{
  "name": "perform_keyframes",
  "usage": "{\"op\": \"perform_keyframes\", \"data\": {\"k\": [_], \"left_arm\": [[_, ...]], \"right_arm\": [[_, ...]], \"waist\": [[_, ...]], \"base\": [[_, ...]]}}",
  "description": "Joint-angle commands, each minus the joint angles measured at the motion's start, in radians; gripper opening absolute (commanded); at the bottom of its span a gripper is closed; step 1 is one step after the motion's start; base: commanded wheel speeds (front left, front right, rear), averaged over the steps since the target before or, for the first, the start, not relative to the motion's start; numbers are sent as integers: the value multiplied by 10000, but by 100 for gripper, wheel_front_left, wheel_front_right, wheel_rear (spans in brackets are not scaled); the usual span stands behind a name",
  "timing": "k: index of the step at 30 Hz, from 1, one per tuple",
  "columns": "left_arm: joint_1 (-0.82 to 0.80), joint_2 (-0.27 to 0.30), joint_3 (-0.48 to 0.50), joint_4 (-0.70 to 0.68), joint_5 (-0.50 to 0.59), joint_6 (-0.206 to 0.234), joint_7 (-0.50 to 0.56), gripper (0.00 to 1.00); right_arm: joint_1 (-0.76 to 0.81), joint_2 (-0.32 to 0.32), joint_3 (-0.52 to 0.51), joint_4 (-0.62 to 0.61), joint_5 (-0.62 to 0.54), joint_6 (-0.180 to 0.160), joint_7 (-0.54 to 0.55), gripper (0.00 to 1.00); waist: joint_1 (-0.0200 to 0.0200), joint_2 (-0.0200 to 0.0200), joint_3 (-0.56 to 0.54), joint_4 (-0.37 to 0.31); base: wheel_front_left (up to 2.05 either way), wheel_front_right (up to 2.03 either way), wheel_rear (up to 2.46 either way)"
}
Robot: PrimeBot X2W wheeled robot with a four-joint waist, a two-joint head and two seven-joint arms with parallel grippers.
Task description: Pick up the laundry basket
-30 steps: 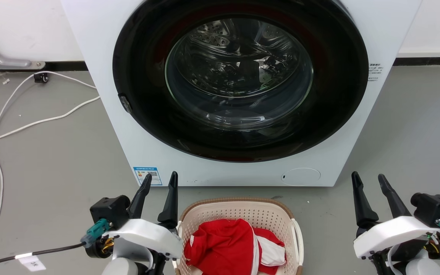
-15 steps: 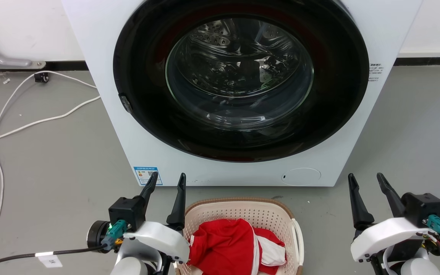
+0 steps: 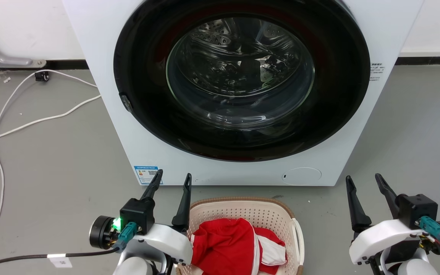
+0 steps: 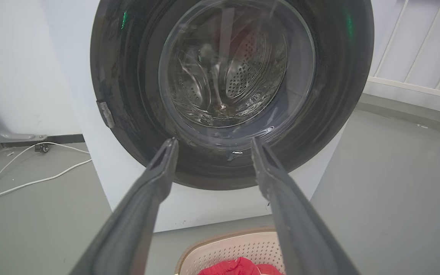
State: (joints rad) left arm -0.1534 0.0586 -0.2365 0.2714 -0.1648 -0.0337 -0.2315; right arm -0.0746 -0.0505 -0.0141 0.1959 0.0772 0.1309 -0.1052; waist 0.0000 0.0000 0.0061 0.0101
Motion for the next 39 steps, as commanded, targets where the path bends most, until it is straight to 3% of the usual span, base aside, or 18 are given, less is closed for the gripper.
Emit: {"op": "perform_keyframes", "data": {"k": [1,16,39], "left_arm": [[-169,36,-17,-9,160,48,-60,100],[-161,-47,21,193,840,18,-357,100],[-303,-84,173,516,584,87,-342,100]], "right_arm": [[53,0,22,-10,-152,-3,-48,100],[43,4,87,82,-910,-3,-413,100],[-167,4,74,228,-517,-3,-361,100]], "waist": [[0,0,-1,-1],[0,0,-3,-1],[0,0,311,-35]], "base": [[0,0,0],[0,0,0],[0,0,0]]}}
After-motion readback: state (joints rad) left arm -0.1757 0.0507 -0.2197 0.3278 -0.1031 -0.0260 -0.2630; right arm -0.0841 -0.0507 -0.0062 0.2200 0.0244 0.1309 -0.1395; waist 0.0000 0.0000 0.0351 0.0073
